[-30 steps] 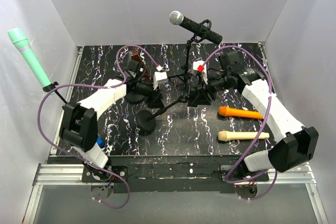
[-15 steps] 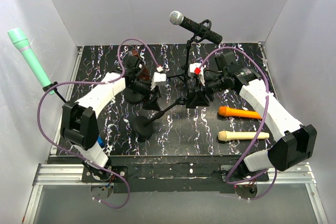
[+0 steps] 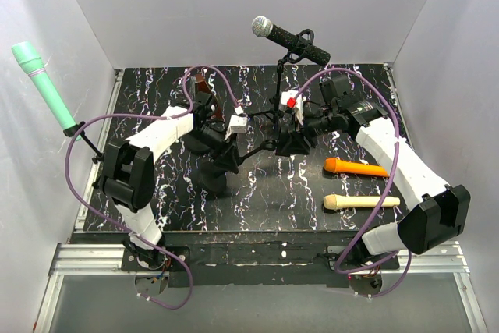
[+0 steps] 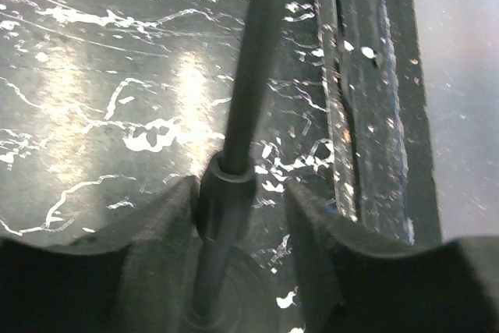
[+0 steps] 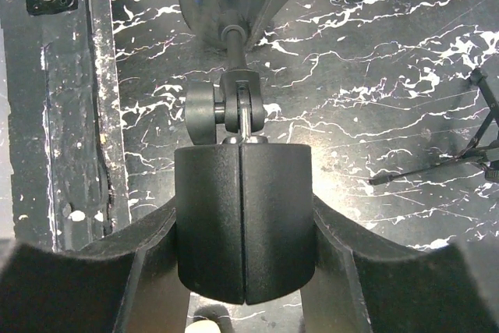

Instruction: Remove the microphone from the stand

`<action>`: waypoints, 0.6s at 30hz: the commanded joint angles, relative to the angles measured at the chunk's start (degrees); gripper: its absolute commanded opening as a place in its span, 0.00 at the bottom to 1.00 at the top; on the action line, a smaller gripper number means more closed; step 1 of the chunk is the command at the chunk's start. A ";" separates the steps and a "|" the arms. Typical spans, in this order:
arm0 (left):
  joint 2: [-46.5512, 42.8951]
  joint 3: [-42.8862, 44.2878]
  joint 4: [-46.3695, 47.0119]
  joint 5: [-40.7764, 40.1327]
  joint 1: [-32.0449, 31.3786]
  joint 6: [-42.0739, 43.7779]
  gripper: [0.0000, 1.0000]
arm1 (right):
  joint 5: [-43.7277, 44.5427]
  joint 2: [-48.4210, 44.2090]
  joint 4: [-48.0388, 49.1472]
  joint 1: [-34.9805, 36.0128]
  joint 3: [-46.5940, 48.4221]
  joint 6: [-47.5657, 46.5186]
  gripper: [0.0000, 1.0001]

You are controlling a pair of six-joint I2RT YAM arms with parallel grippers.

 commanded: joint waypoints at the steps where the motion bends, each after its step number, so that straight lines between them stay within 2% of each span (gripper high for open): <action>1: -4.60 -3.10 15.52 2.04 -0.82 -11.32 0.34 | 4.92 -0.22 2.51 -0.49 0.78 0.20 0.01; 4: -6.10 -3.02 19.67 0.02 -1.52 -13.36 0.00 | 6.41 0.04 1.03 -0.58 2.35 5.36 0.01; 6: -8.55 -4.76 25.27 -3.13 -2.04 -15.90 0.00 | 8.25 2.57 -3.26 -1.71 7.16 14.91 0.01; 8: -14.07 -11.50 39.21 -11.71 -4.06 -21.42 0.00 | 8.00 8.01 -12.55 -3.90 15.59 25.91 0.01; 9: -17.76 -17.11 49.02 -17.85 -5.55 -24.06 0.00 | 4.17 10.39 -17.56 -5.22 18.67 29.00 0.01; 11: -24.00 -29.06 70.56 -37.14 -11.42 -28.90 0.00 | 0.72 10.24 -18.49 -7.60 19.32 36.19 0.01; 12: -25.60 -33.90 77.70 -44.91 -14.84 -27.88 0.00 | -1.47 10.32 -19.54 -8.39 19.41 38.24 0.01; 13: -25.96 -36.30 80.99 -52.90 -17.40 -28.13 0.00 | -3.41 11.11 -21.38 -8.92 19.58 40.43 0.01; 14: -25.36 -35.46 80.16 -54.37 -18.91 -30.91 0.01 | -5.26 11.55 -23.05 -8.93 19.84 40.37 0.01; 15: -24.48 -33.18 76.32 -53.78 -19.01 -34.68 0.08 | -5.36 11.47 -23.67 -8.93 19.93 39.93 0.01; 18: -20.53 -26.50 64.02 -50.89 -18.84 -44.54 0.39 | -3.96 11.03 -23.68 -8.93 20.46 38.88 0.01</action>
